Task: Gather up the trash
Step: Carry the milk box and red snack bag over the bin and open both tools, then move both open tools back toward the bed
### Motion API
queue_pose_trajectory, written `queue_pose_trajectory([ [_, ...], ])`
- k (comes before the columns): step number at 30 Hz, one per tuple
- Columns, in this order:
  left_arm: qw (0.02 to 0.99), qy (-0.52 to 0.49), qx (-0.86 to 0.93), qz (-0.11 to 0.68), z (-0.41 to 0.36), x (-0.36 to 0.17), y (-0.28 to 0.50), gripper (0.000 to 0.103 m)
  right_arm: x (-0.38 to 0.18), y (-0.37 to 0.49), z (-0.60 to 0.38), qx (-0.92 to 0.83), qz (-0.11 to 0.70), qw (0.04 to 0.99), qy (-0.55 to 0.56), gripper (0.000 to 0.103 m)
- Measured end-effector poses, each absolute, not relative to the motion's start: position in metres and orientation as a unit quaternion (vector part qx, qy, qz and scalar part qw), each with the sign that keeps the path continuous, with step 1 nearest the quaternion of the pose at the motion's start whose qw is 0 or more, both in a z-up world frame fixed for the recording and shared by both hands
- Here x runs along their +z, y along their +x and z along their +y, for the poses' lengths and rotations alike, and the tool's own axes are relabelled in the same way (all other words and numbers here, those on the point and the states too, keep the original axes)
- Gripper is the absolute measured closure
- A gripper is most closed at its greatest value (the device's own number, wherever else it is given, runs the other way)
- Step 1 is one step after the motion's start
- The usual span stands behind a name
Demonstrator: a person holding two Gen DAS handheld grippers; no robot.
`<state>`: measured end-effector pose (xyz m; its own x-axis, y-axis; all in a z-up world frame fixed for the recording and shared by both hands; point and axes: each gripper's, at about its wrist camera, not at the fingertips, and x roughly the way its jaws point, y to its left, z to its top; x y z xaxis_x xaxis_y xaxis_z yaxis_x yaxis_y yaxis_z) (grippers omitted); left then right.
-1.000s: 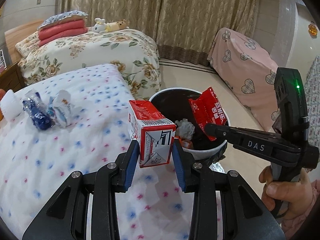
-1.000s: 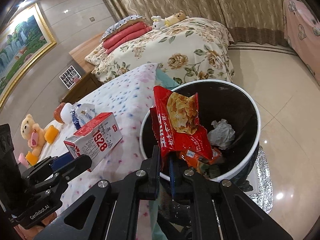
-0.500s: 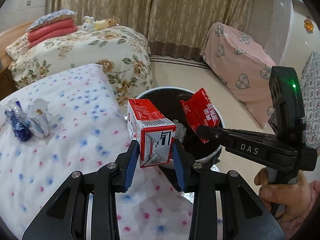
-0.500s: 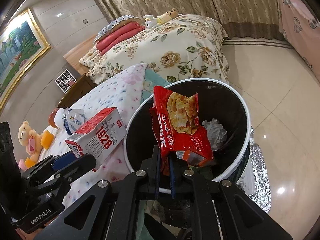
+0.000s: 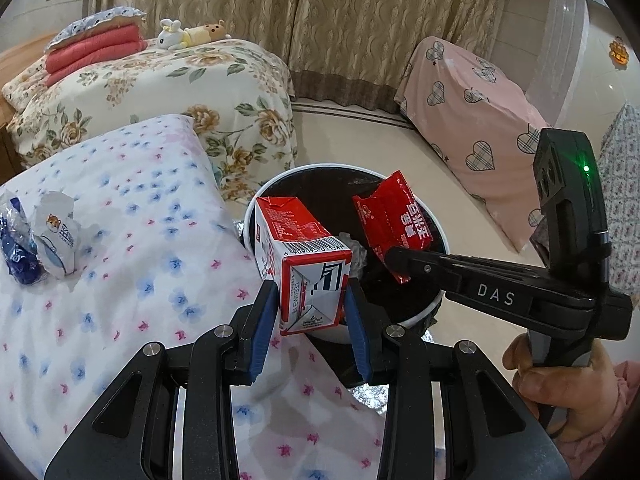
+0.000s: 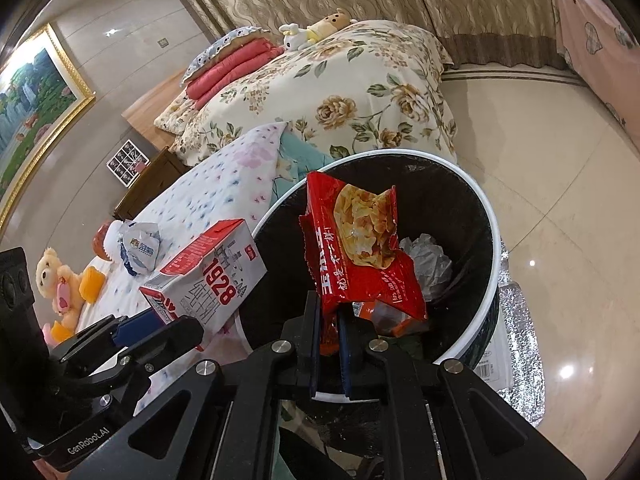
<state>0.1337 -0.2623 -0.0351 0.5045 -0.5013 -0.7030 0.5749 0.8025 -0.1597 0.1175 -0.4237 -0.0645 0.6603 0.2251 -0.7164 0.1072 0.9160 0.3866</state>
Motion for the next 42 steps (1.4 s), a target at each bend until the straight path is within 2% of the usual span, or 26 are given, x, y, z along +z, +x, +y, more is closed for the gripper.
queue_pose_trajectory([
  [7,0.863,0.040,-0.307,0.398,-0.260,-0.035,0.137,0.068,-0.064,0.119,-0.426,0.028,0.411,0.887,0.208,0.088],
  [8,0.864,0.038,-0.305,0.399,-0.259,-0.035,0.137,0.062,-0.063,0.119,-0.426,0.028,0.411,0.887,0.208,0.085],
  [10,0.867,0.035,-0.301,0.395,-0.256,-0.033,0.137,0.055,-0.063,0.118,-0.426,0.027,0.409,0.888,0.209,0.070],
  [11,0.868,0.033,-0.301,0.393,-0.254,-0.032,0.136,0.055,-0.062,0.118,-0.427,0.027,0.407,0.889,0.210,0.061],
  [12,0.869,0.033,-0.300,0.392,-0.252,-0.031,0.135,0.055,-0.062,0.117,-0.427,0.027,0.405,0.889,0.211,0.057],
  [17,0.873,0.023,-0.291,0.391,-0.237,-0.029,0.132,0.052,-0.059,0.116,-0.424,0.025,0.402,0.890,0.213,0.055],
  [22,0.876,0.005,-0.270,0.399,-0.214,-0.034,0.129,0.049,-0.054,0.113,-0.417,0.025,0.395,0.894,0.212,0.038],
  [24,0.878,-0.006,-0.259,0.403,-0.200,-0.036,0.128,0.049,-0.052,0.112,-0.413,0.026,0.392,0.895,0.212,0.028],
  [27,0.880,-0.017,-0.244,0.406,-0.185,-0.039,0.128,0.049,-0.050,0.111,-0.404,0.028,0.391,0.896,0.210,0.021],
  [32,0.886,-0.032,-0.219,0.407,-0.156,-0.041,0.124,0.046,-0.049,0.112,-0.385,0.042,0.391,0.896,0.206,0.016],
  [42,0.895,-0.059,-0.177,0.404,-0.109,-0.044,0.118,0.043,-0.045,0.115,-0.341,0.078,0.395,0.896,0.188,0.014],
])
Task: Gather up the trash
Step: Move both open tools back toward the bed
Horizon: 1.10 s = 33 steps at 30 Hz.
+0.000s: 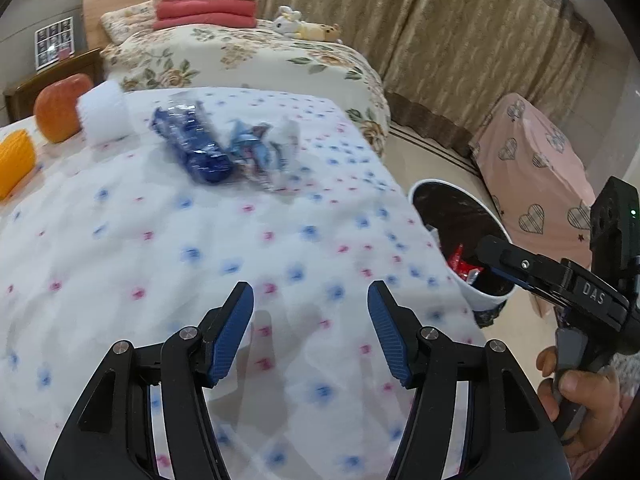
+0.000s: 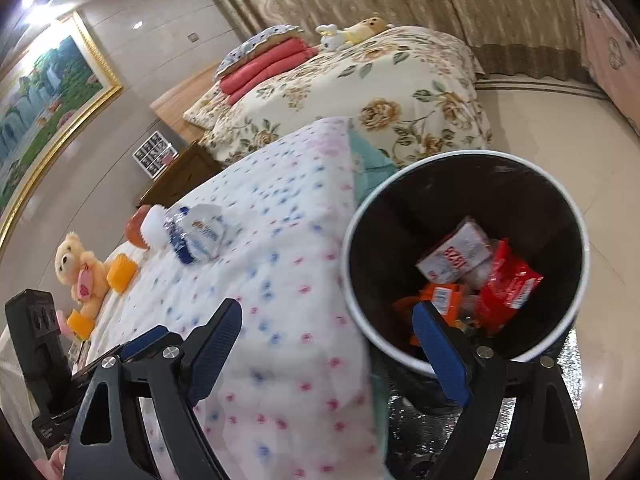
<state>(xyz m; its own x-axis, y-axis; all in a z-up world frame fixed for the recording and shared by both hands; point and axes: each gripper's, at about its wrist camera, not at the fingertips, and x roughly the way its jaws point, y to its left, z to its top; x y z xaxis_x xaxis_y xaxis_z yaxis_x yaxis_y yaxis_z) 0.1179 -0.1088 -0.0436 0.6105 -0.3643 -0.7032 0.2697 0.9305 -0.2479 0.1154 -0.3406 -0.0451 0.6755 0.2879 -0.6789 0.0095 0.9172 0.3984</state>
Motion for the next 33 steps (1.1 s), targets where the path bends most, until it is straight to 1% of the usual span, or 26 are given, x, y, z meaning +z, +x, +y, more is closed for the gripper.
queue_pose_trajectory([
  [11,0.898,-0.082,-0.144,0.407,-0.072,-0.050,0.113,0.042,-0.047,0.123,-0.302,0.107,0.405,0.892,0.170,0.014],
  [18,0.901,-0.091,-0.119,0.406,-0.047,-0.051,0.115,0.040,-0.048,0.131,-0.279,0.126,0.408,0.889,0.165,0.014],
  [33,0.906,-0.120,-0.045,0.403,0.034,-0.057,0.122,0.039,-0.054,0.157,-0.202,0.181,0.419,0.880,0.129,0.014],
])
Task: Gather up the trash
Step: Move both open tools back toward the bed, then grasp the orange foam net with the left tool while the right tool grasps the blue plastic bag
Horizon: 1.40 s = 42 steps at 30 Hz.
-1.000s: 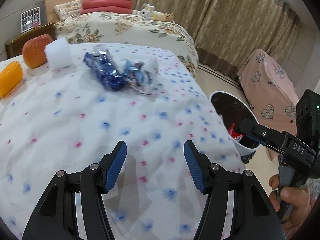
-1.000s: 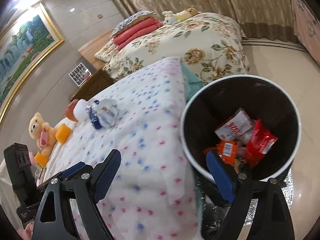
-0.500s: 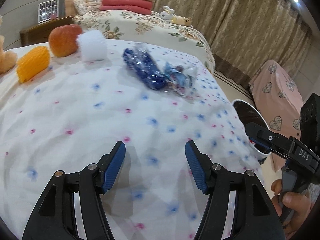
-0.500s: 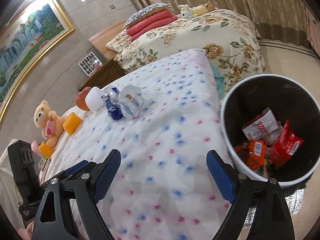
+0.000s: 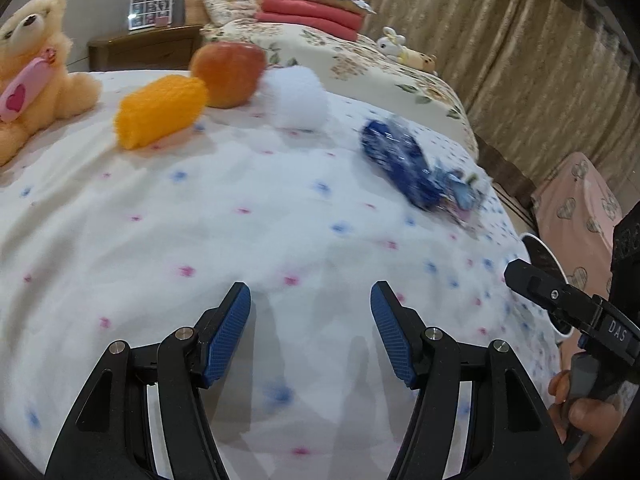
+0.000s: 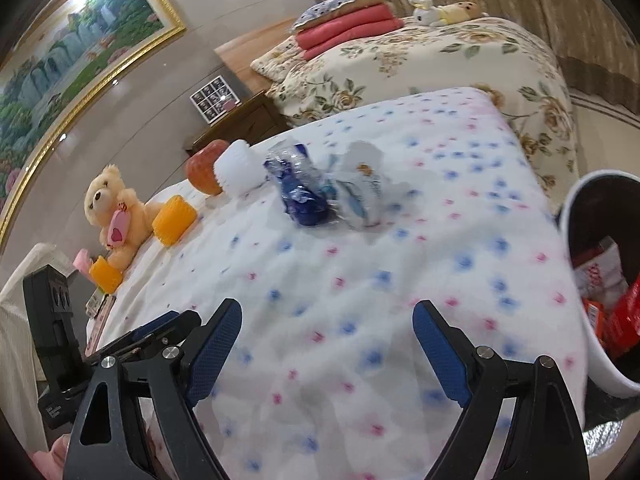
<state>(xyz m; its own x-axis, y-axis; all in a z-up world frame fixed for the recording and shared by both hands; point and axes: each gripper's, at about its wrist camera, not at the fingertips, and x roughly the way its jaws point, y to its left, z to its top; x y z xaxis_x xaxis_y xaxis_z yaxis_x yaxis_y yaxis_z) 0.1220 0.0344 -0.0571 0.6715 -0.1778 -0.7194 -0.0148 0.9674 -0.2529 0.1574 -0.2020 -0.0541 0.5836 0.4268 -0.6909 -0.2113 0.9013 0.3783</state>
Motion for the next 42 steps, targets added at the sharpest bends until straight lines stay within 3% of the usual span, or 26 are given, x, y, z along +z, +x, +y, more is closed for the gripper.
queue_pose_trajectory([
  [13,0.912,-0.128,0.013,0.389,0.103,-0.047,0.152,0.036,-0.048,0.193,-0.149,0.212,0.398,0.886,0.105,0.015],
  [25,0.928,-0.065,0.049,0.365,0.149,-0.029,0.203,0.021,-0.047,0.235,-0.132,0.179,0.393,0.899,0.079,0.016],
  [28,0.927,-0.046,0.055,0.368,0.152,-0.033,0.217,0.021,-0.058,0.245,-0.127,0.167,0.412,0.893,0.067,0.024],
  [32,0.924,-0.038,0.053,0.377,0.155,-0.040,0.230,0.021,-0.071,0.251,-0.121,0.160,0.433,0.886,0.053,0.043],
  [34,0.922,-0.038,0.050,0.382,0.155,-0.043,0.233,0.022,-0.071,0.251,-0.120,0.158,0.433,0.886,0.048,0.044],
  [36,0.921,-0.042,0.043,0.385,0.156,-0.046,0.235,0.027,-0.071,0.251,-0.121,0.157,0.432,0.887,0.046,0.048],
  [38,0.919,-0.046,0.034,0.390,0.156,-0.047,0.235,0.046,-0.071,0.251,-0.122,0.155,0.432,0.887,0.048,0.053],
  [42,0.918,-0.051,0.019,0.392,0.154,-0.049,0.234,0.061,-0.070,0.251,-0.124,0.154,0.430,0.888,0.056,0.066],
])
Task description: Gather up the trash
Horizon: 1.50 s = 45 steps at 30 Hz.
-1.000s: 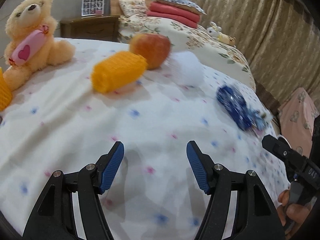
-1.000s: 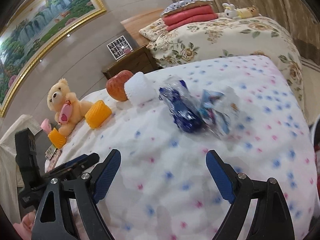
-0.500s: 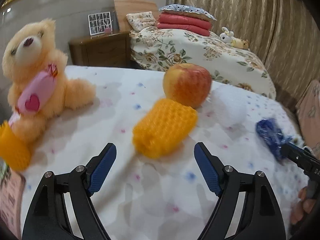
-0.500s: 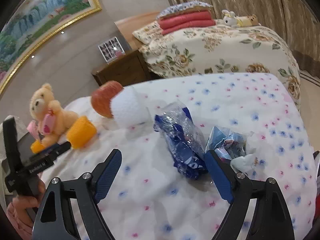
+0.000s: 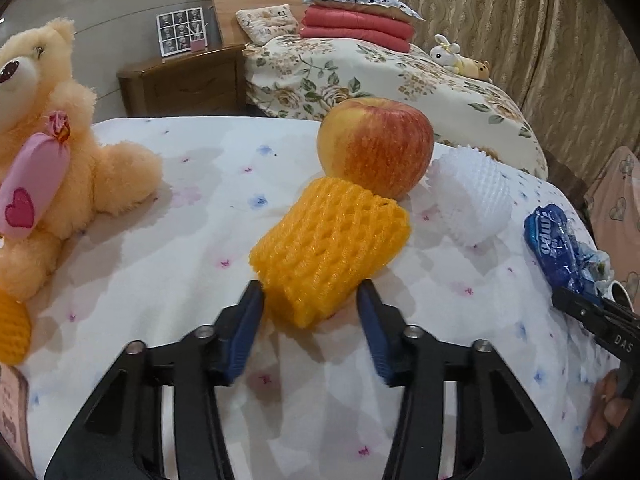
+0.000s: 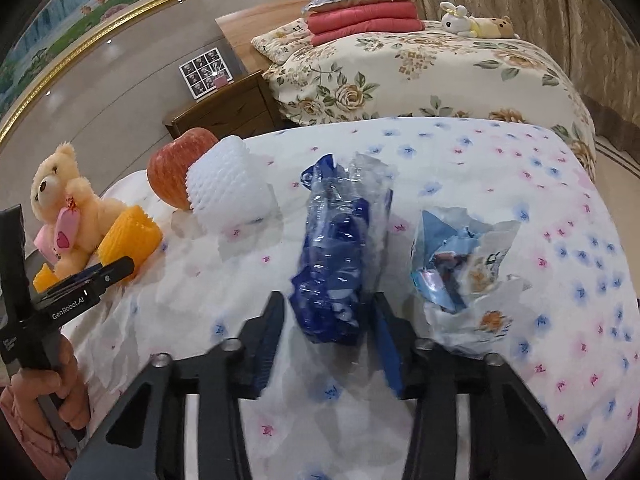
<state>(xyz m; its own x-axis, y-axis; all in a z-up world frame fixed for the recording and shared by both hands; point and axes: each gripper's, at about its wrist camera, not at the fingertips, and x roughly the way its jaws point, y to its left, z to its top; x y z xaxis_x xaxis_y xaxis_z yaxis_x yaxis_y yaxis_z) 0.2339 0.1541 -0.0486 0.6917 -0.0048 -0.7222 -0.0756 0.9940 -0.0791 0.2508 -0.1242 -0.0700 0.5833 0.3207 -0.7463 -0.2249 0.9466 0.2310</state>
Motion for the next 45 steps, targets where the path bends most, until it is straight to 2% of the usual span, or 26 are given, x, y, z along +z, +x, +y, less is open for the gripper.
queue_pose_trajectory([
  [2,0.920,-0.049,0.013,0.389,0.151,-0.049,0.232,0.069,-0.069,0.249,-0.125,0.154,0.426,0.889,0.062,0.067],
  [8,0.922,-0.062,-0.006,0.382,0.150,-0.047,0.225,0.076,-0.068,0.229,-0.122,0.154,0.423,0.890,0.068,0.070],
  [22,0.919,-0.073,-0.063,0.382,0.106,-0.044,0.167,0.078,-0.059,0.157,-0.138,0.162,0.414,0.891,0.088,0.070],
  [35,0.910,-0.050,-0.127,0.393,-0.006,-0.036,0.130,0.079,-0.051,0.117,-0.206,0.148,0.409,0.895,0.099,0.071],
  [45,0.906,-0.029,-0.151,0.393,-0.059,-0.030,0.114,0.078,-0.047,0.103,-0.247,0.136,0.399,0.900,0.113,0.071],
])
